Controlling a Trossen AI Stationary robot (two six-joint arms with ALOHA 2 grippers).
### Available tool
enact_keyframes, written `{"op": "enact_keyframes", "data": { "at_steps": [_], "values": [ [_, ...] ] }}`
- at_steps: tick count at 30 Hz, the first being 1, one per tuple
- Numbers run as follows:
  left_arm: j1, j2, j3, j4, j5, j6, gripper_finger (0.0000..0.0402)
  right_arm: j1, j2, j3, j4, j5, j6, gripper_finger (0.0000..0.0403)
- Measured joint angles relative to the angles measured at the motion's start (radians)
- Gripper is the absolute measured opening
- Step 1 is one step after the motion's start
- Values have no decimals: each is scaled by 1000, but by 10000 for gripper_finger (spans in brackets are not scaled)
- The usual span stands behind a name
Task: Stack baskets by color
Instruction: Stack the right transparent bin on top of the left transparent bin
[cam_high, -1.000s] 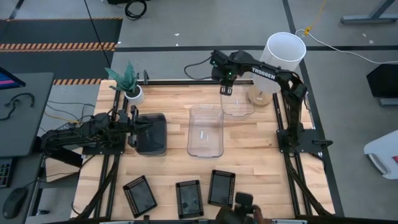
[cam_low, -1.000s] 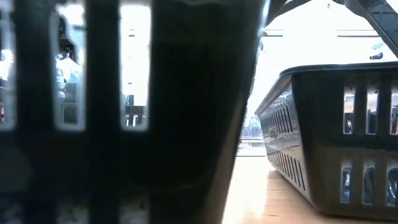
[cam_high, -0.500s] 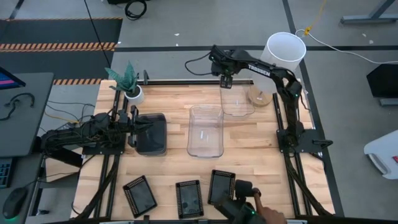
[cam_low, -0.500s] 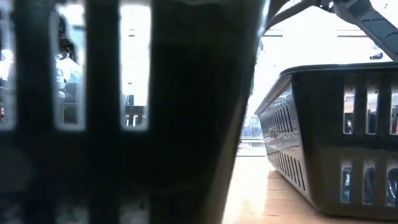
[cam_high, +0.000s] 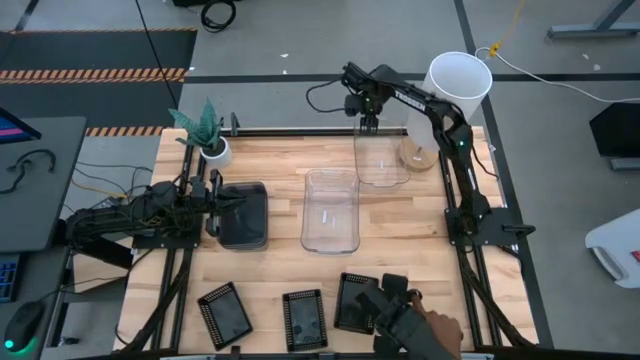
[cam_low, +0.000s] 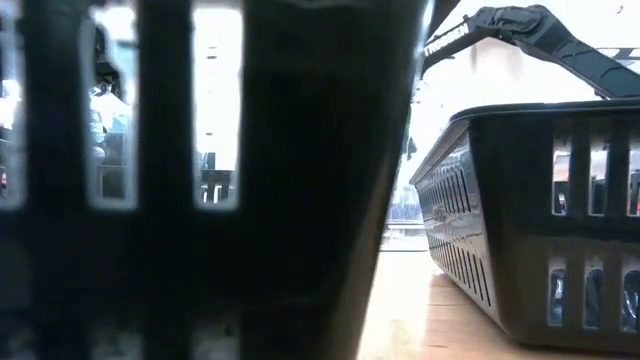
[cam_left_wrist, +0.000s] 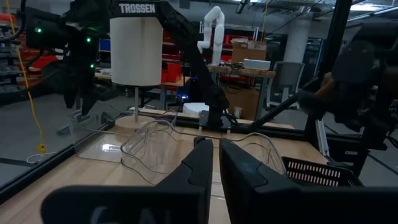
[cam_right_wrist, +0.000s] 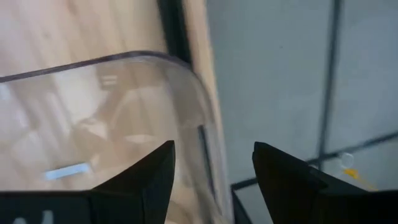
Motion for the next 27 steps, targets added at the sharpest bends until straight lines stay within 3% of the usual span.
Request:
{"op": "enact_keyframes", "data": {
  "at_steps": [4,8,18,27],
  "values": [
    [0,0,0,0,0,0,32,-9,28,-11,7,-5,-17,214],
    [0,0,0,0,-1,0,26,-2,43,-22,18,-6,-23,182],
    [0,0,0,0,0,0,36,42,64,-38,-24,50,-22,15],
    [0,0,0,0,0,0,26,80,60,30,-206,49,40,6]
  ]
}}
